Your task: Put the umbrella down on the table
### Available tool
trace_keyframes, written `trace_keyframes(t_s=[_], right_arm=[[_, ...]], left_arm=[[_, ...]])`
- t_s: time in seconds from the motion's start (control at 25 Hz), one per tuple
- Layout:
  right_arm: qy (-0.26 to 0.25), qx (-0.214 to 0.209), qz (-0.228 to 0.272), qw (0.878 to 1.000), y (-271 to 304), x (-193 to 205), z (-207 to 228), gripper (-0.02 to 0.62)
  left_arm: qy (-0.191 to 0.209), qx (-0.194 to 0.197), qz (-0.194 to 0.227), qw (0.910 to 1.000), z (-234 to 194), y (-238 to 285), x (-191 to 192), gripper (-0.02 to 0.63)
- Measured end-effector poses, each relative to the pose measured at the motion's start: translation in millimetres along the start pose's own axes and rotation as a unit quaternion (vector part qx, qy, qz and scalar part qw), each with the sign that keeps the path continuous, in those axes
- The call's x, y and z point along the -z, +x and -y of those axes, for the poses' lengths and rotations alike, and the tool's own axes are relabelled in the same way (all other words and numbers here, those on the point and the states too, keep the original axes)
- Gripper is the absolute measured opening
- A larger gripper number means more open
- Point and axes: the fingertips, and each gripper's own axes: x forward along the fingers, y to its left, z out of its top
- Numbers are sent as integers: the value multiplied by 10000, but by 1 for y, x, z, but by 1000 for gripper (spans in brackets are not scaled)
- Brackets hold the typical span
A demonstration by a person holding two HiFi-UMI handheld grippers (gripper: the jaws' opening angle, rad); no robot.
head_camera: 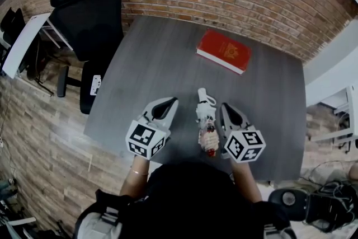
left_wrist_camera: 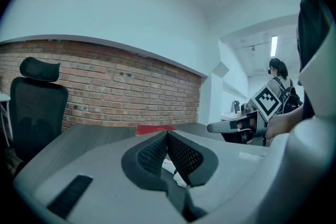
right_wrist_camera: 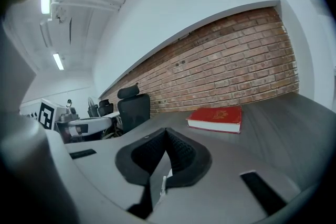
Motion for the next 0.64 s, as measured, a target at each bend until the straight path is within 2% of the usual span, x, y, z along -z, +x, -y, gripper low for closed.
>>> trace_keyframes(t_s=[0.64], right_arm=[[-182, -29, -129, 9997, -2, 7, -1, -2]], left_arm=[[17, 8, 10, 10000, 5, 0, 0, 2]])
